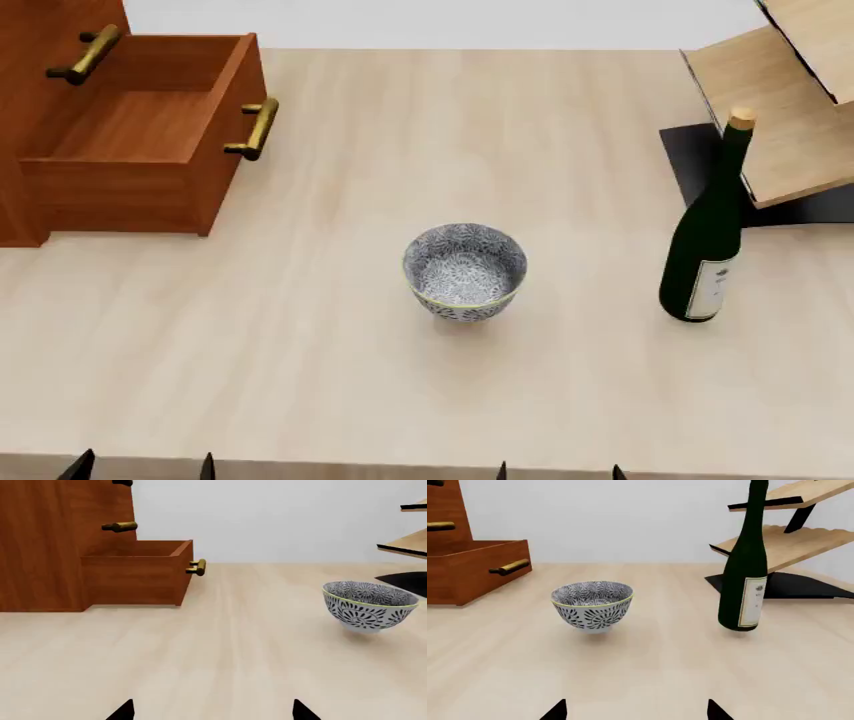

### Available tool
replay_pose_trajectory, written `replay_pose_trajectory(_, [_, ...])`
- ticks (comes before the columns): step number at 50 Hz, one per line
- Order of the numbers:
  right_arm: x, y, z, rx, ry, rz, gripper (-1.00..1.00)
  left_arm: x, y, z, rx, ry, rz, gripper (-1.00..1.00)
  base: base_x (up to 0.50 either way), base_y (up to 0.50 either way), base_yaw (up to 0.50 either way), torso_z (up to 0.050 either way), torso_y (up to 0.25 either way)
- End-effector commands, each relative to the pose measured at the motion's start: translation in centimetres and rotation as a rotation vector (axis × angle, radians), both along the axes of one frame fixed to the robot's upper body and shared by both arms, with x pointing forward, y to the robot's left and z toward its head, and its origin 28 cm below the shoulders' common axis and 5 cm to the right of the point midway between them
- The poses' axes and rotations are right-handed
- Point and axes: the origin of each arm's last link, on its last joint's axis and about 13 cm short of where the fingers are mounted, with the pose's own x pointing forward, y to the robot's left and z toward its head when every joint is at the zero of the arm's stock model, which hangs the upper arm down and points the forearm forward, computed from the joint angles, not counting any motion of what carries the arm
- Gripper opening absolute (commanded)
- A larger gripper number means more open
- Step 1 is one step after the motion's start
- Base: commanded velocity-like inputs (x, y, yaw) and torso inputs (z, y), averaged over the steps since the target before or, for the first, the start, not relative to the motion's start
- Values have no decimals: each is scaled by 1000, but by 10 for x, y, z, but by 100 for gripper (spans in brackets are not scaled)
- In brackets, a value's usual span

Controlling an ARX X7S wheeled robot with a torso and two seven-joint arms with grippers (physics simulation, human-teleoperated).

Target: Put the wine bottle in the bottom drawer of the cabinet.

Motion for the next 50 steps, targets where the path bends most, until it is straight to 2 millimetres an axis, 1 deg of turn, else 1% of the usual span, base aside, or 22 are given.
replay_pose_trajectory(1, [0,0,0,0,0,0,100,0,0,0,0,0,0,100,0,0,0,0,0])
replay_pose_trajectory(3, [0,1,2,11,-6,2,100,1,0,0,-26,18,1,100,0,0,0,0,0])
replay_pose_trajectory(6, [-1,0,2,8,-22,-1,100,0,2,2,-38,-1,14,100,0,0,0,0,0])
replay_pose_trajectory(13, [-1,2,2,-16,-33,-6,100,-1,4,1,-41,-7,33,100,0,0,0,0,0])
replay_pose_trajectory(17, [-2,3,4,-40,-43,-10,100,0,5,0,-40,-10,33,100,0,0,0,48,0])
replay_pose_trajectory(18, [-2,3,4,-60,-38,-15,100,-1,4,1,-76,-18,6,100,0,0,0,50,0])
replay_pose_trajectory(26, [-2,4,4,-63,-47,-12,100,-2,3,0,1,-16,36,100,0,0,0,50,0])
replay_pose_trajectory(50, [-1,4,6,-82,-68,-7,100,-3,2,0,5,-26,5,100,0,0,0,50,0])
